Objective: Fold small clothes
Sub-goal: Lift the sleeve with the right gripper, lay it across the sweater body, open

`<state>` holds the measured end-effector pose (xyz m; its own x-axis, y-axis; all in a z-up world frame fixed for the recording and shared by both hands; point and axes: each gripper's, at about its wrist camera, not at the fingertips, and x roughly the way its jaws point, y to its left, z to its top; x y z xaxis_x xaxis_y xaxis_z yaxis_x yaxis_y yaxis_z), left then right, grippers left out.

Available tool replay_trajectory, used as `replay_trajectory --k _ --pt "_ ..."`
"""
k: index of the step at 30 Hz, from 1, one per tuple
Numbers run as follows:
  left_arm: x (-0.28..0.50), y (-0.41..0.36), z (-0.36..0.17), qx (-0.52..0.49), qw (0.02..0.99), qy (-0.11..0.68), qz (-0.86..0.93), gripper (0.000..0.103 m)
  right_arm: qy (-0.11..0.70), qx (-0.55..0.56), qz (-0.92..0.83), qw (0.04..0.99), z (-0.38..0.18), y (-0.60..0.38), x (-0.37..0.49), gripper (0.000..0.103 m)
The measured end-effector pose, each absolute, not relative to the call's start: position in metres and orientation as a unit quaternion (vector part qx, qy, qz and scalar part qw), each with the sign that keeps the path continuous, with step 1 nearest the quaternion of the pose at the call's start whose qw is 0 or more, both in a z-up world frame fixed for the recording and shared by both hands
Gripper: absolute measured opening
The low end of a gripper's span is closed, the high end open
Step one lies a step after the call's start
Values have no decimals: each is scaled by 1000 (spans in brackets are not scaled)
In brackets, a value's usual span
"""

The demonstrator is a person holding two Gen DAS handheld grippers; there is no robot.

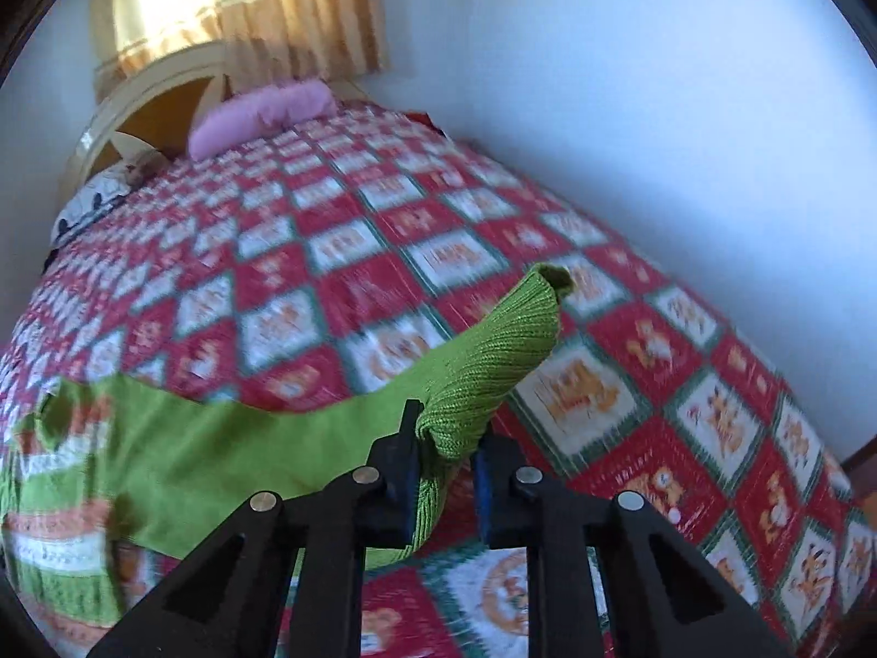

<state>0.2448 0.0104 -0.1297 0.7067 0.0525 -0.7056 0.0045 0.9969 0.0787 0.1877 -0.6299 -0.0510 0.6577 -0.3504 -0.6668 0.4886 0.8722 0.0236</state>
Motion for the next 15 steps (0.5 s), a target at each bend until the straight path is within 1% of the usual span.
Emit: replay_trajectory --k 8,15 --pt "235 14 -130 19 925 380 -2 103 298 26 -190 935 30 -552 204 15" --pt "231 23 -129 -4 925 380 -14 103 271 -37 -142 951 74 -471 215 15"
